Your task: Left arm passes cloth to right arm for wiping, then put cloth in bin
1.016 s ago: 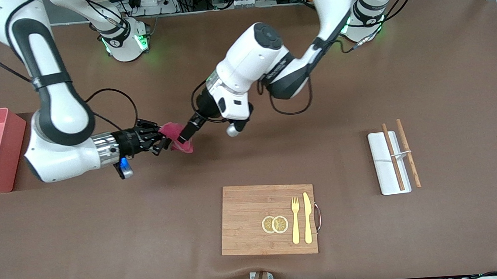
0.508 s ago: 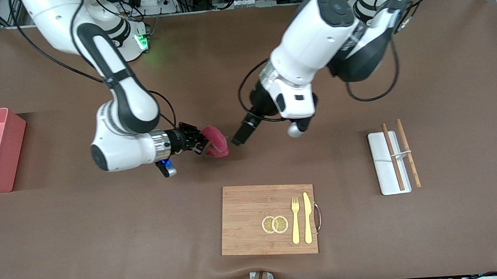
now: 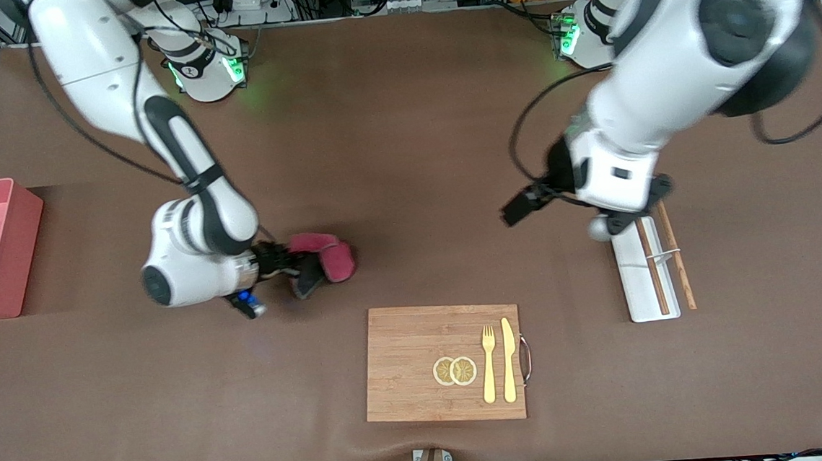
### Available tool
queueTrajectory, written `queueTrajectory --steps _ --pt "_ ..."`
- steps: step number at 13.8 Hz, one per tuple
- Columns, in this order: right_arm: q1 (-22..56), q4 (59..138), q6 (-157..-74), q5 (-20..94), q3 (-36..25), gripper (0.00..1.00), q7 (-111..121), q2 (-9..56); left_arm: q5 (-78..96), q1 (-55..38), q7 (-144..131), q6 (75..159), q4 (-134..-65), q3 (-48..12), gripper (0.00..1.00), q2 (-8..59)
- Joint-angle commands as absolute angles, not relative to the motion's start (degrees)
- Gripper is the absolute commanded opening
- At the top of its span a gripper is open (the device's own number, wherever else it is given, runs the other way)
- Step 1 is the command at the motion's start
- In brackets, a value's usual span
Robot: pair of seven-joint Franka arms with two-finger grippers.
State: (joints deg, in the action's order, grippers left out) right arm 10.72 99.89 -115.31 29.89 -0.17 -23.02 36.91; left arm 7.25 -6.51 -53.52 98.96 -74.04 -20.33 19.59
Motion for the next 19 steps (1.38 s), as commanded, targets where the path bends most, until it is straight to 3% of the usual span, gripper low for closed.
queueTrajectory --steps 1,5,8,10,13,19 --pt "1.79 100.11 -113.56 19.9 0.88 0.0 -11.3 36.12 7.38 -1.07 -42.22 93.88 -76.11 -20.92 1.0 16.62" --pt "-7.97 94.5 -113.29 -2.51 -0.44 0.0 8.55 35.51 5.9 3.5 -34.9 89.31 -76.2 -20.39 1.0 15.03" --pt "-13.78 90.11 -113.47 -6.39 -0.79 0.0 24.22 35.33 1.94 4.3 -34.29 88.33 -75.59 -20.66 1.0 14.16" --pt "-15.2 86.5 -113.47 -15.16 -0.7 0.0 28.9 35.33 -0.85 4.31 -27.81 86.93 -75.76 -20.13 1.0 12.66" --pt "-13.11 86.92 -113.47 -18.98 -0.62 0.0 25.51 34.63 -4.66 6.14 -19.36 85.96 -76.02 -19.78 1.0 11.34" --pt "-3.53 92.71 -113.56 -17.58 -0.09 0.0 2.68 35.42 -2.02 -0.34 -11.78 85.96 -81.2 -6.61 1.0 7.48"
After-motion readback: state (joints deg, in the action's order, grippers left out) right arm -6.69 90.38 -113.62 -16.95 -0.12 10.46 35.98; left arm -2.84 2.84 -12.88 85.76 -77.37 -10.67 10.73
